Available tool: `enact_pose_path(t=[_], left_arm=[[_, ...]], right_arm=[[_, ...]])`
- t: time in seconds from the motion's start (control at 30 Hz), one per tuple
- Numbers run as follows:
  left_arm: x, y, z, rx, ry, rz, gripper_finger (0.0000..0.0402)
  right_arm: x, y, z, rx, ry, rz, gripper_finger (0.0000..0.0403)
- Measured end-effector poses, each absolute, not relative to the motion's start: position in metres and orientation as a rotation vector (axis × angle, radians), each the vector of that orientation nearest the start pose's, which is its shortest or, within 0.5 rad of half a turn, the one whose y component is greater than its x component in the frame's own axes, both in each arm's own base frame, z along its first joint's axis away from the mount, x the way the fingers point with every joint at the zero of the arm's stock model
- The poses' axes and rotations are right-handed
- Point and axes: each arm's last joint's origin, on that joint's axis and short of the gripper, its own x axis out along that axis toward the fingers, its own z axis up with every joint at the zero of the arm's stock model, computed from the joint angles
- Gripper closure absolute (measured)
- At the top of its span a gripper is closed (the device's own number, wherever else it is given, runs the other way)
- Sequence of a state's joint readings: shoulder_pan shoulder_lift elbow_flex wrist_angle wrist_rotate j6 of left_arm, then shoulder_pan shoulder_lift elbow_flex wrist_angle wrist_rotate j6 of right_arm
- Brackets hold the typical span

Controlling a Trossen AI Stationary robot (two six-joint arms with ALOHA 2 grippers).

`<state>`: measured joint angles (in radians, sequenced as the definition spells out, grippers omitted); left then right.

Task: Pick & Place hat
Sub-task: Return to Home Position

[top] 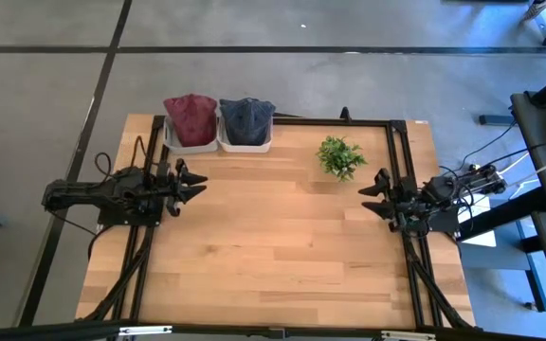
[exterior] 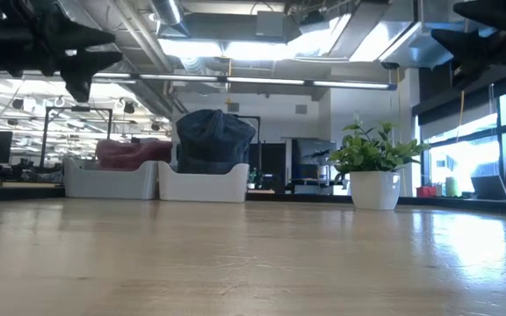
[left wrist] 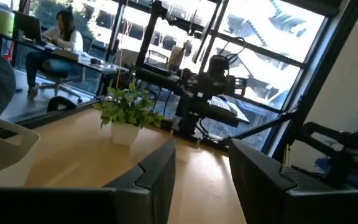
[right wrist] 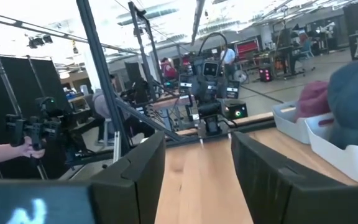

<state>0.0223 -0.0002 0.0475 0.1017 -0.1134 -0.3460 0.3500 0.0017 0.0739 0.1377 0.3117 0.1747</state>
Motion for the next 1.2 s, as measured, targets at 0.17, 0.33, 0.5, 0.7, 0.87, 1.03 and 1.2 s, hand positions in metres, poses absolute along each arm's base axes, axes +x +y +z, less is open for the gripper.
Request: enact_pose_path(t=[0.17,0.33,0.5,0.7,0.87,1.03,1.2], left_arm=[[0.096,0.006,0.179,-0.362,-0.148,0.118,0.0258],[0.096,0.006,0.174,-0.384,-0.121,0.151,0.0258],[0.096,0.007,0.172,-0.351,-0.103,0.185,0.0258],[0.097,0.007,0.169,-0.282,-0.063,0.185,0.0258],[0.098,0.007,0.169,-0.247,-0.049,0.174,0.0258],[0.098,0.007,0.169,-0.249,-0.051,0.175,0.0258],[0.098,0.007,0.169,-0.249,-0.051,0.175,0.0258]], right_arm=[[0.089,0.023,0.194,0.251,-0.201,0.048,0.0218],[0.091,0.024,0.184,0.276,-0.19,0.045,0.0218],[0.092,0.024,0.183,0.269,-0.177,0.043,0.0218],[0.093,0.024,0.178,0.249,-0.12,0.035,0.0218],[0.094,0.023,0.171,0.254,-0.062,-0.017,0.0217],[0.094,0.023,0.171,0.254,-0.061,-0.017,0.0218],[0.094,0.023,0.171,0.253,-0.062,-0.017,0.0218]])
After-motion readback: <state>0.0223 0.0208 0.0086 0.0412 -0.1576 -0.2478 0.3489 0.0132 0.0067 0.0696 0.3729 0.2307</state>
